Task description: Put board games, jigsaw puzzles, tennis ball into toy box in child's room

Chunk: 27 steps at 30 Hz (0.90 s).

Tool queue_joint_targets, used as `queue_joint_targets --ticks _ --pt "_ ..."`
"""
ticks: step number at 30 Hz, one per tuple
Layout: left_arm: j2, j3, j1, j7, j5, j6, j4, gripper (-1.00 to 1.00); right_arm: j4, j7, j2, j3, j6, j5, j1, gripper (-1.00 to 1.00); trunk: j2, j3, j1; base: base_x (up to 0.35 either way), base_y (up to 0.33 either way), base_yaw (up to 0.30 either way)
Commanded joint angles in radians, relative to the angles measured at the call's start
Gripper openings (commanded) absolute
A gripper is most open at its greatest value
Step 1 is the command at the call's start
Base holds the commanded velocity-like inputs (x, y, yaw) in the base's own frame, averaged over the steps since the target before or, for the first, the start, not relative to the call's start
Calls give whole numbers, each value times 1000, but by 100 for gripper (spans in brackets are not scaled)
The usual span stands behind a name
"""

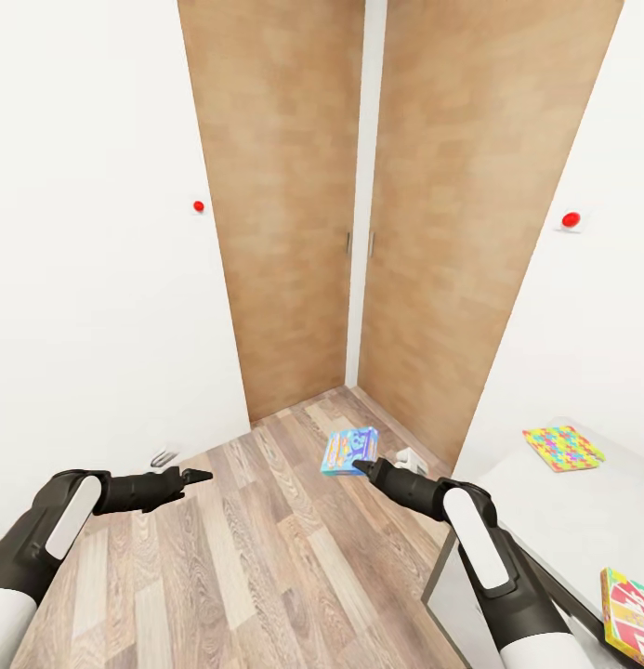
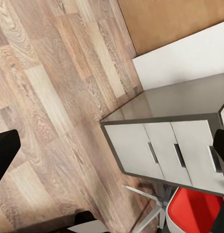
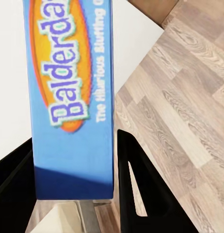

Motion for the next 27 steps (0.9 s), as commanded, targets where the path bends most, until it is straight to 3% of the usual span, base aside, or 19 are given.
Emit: queue_joint_targets --ticks 1,10,27 --pt "0 3 -1 -8 -6 5 0 100 -1 -1 1 0 3 -1 -1 -100 -2 -2 1 0 0 0" --pt "2 9 -1 -10 -5 6 0 100 -2 -1 20 1 4 -1 -1 -100 -2 -2 1 0 0 -35" --pt "6 10 -1 -11 -5 9 0 100 -4 1 21 0 2 -1 -1 -100 -2 -2 1 0 0 -269"
